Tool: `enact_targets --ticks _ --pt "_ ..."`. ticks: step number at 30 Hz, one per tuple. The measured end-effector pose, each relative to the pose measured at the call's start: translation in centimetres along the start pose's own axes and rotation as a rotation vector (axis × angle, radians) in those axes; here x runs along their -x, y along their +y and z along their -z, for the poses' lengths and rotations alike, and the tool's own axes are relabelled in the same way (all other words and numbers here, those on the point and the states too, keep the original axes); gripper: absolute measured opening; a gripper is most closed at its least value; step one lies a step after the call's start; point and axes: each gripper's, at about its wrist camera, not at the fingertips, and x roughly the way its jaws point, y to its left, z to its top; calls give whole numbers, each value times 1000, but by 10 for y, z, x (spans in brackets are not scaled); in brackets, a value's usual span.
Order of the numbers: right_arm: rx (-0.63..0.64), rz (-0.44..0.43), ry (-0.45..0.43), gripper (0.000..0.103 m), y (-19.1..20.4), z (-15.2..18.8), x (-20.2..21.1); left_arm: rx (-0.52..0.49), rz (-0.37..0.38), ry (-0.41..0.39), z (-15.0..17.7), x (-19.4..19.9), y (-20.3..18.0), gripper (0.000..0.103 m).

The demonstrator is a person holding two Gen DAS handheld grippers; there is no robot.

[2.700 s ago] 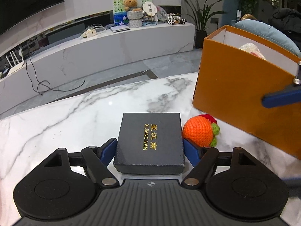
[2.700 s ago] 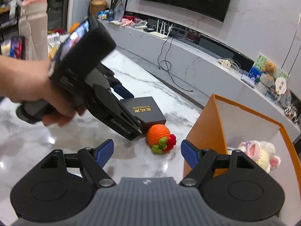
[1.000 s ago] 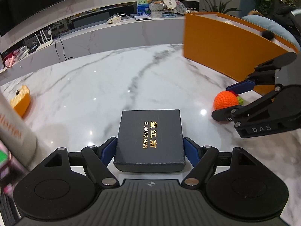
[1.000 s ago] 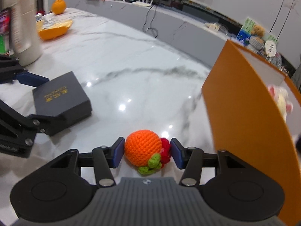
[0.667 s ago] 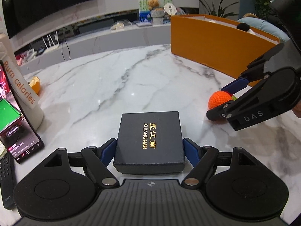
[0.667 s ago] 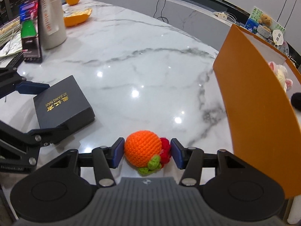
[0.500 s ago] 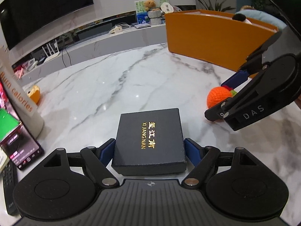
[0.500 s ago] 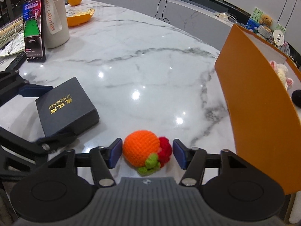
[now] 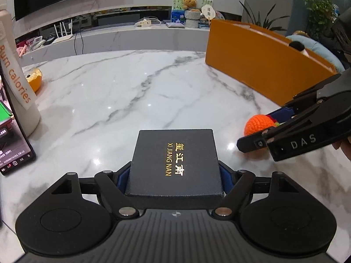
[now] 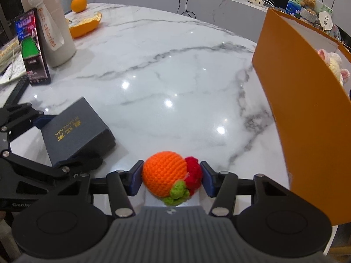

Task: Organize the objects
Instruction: 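Carry the dark box with the left gripper while the right carries the orange fruit over the orange box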

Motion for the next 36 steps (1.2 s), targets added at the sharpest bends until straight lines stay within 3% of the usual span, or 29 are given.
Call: enact_targets --ticks 17,26,36 --pt "-51 -1 -139 56 -21 -23 46 -16 17 -63 -43 13 -30 89" --pt "-131 27 -258 56 -58 -38 82 -118 20 -145 -100 13 -66 89" --pt "-295 69 -385 56 -135 -49 125 -286 38 -222 -165 0 -128 89"
